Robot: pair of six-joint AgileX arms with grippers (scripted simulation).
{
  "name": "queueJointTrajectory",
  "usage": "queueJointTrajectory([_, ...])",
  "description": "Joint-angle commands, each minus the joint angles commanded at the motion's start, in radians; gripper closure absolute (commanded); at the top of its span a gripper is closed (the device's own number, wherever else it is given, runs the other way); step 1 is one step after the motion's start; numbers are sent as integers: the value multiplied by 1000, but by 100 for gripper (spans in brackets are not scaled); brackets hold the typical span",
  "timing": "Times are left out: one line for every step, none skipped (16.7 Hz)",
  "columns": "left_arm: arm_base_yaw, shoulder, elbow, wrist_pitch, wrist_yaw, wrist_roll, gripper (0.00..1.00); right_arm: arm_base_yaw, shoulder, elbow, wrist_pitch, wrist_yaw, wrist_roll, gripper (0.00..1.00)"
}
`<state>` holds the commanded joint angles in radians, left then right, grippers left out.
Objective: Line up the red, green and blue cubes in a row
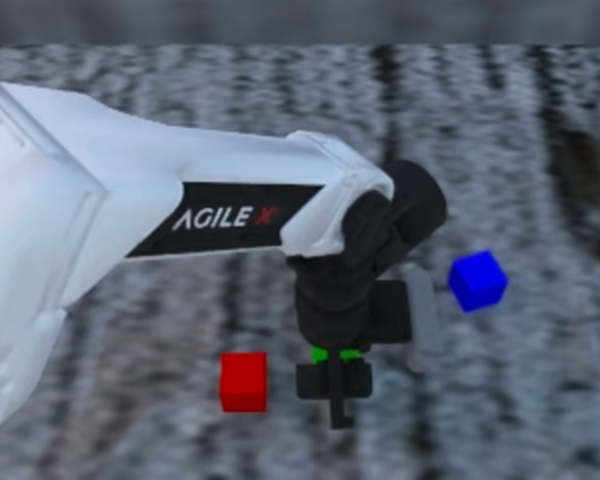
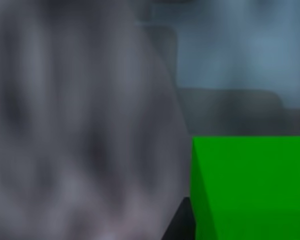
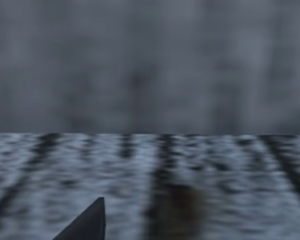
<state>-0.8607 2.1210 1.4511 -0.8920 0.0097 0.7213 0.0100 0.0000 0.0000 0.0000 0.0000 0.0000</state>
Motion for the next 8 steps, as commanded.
queueJointTrajectory([0, 0, 0, 0, 0, 0, 55, 0, 0, 0, 0, 0, 0, 0])
queueJointTrajectory([0, 0, 0, 0, 0, 0, 47, 0, 0, 0, 0, 0, 0, 0])
queueJointTrajectory([0, 0, 0, 0, 0, 0, 40, 0, 0, 0, 0, 0, 0, 0])
queueJointTrajectory([0, 0, 0, 0, 0, 0, 32, 0, 0, 0, 0, 0, 0, 0])
queueJointTrajectory([0, 0, 0, 0, 0, 0, 25, 0, 0, 0, 0, 0, 0, 0])
queueJointTrajectory([0, 0, 0, 0, 0, 0, 17, 0, 0, 0, 0, 0, 0, 0])
queueJointTrajectory([0, 0, 0, 0, 0, 0, 10, 0, 0, 0, 0, 0, 0, 0])
queueJointTrajectory([0, 0, 0, 0, 0, 0, 2, 0, 0, 0, 0, 0, 0, 0])
